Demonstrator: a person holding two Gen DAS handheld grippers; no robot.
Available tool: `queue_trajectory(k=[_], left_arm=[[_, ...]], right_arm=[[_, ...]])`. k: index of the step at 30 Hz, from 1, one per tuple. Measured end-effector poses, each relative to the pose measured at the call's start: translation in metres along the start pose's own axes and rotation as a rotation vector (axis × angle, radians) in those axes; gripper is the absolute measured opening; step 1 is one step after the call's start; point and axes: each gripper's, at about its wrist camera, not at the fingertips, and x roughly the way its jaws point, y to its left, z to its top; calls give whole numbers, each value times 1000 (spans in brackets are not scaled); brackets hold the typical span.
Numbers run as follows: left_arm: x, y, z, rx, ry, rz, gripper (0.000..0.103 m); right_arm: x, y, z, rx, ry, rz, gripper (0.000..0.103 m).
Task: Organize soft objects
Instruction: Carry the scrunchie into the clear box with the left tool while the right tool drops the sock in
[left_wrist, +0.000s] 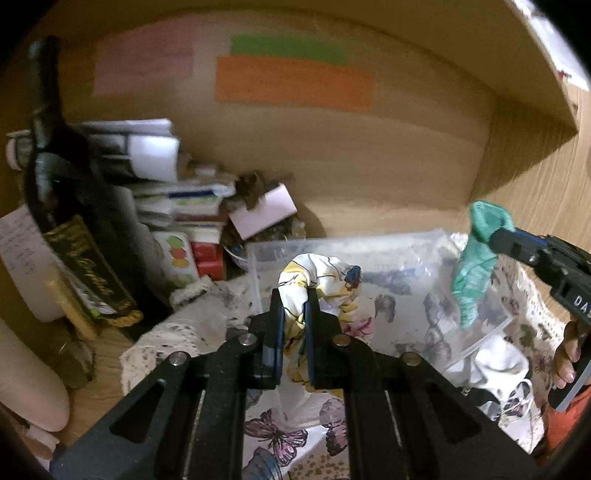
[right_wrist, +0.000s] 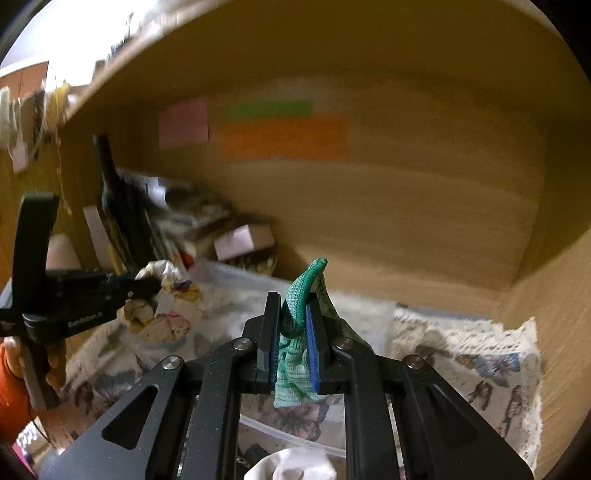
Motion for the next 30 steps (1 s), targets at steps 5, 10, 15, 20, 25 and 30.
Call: queue_trajectory(k=[5, 10, 15, 20, 25, 30], left_arm=[[17, -10, -5, 38, 53, -17, 9], [28, -20, -11, 59, 104, -33, 10], [31, -26, -15, 68, 133, -35, 32], [20, -31, -14, 66, 98, -24, 59], [-5, -36, -9, 58, 34, -13, 81], [-36, -44, -7, 74, -57, 29, 102]], right_arm=[[24, 2, -8, -5, 113, 60, 12], [39, 3, -16, -6, 177, 70, 14], [44, 1, -20, -2, 208, 67, 31], [26, 0, -15, 3, 138, 47, 57], [-1, 1, -8, -4, 60, 22, 67], [-33, 2, -8, -16, -33, -22, 80]])
